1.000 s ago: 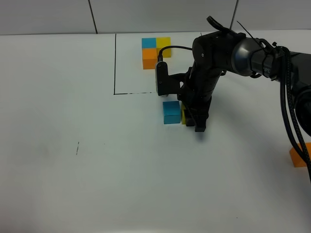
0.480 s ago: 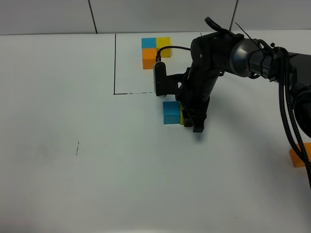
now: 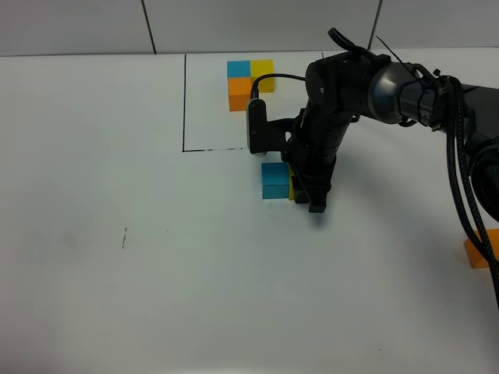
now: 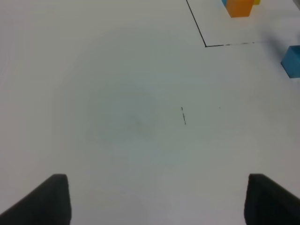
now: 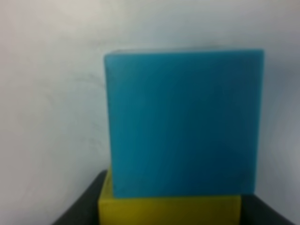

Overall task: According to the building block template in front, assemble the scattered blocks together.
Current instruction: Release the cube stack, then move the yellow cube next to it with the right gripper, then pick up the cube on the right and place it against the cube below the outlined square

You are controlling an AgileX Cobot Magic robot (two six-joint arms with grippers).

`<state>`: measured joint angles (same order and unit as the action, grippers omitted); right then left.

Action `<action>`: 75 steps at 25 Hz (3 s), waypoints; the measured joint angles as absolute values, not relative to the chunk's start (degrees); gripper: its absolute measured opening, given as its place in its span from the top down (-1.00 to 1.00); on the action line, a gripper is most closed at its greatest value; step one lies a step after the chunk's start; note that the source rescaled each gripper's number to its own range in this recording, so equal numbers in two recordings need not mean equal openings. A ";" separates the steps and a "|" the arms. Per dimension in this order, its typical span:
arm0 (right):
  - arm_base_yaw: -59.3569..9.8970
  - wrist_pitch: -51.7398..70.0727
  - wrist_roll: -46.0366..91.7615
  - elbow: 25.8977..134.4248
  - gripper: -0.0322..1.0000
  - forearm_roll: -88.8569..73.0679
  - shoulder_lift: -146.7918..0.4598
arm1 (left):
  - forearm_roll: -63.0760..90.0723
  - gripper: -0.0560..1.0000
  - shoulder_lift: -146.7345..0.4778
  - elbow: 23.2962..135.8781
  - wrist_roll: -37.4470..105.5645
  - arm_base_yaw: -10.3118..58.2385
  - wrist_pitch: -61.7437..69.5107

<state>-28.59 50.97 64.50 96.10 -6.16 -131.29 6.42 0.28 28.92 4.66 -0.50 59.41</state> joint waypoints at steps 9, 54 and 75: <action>-28.18 51.08 62.66 96.17 0.90 -6.48 -131.36 | 6.42 -0.41 0.28 28.92 4.66 -0.50 59.41; 5.05 41.21 13.33 46.15 -0.94 0.35 -92.52 | 6.42 -0.41 0.28 28.92 4.66 -0.50 59.41; 6.00 33.65 16.52 45.69 -0.36 -8.03 -101.57 | 6.42 -0.41 0.28 28.92 4.66 -0.50 59.41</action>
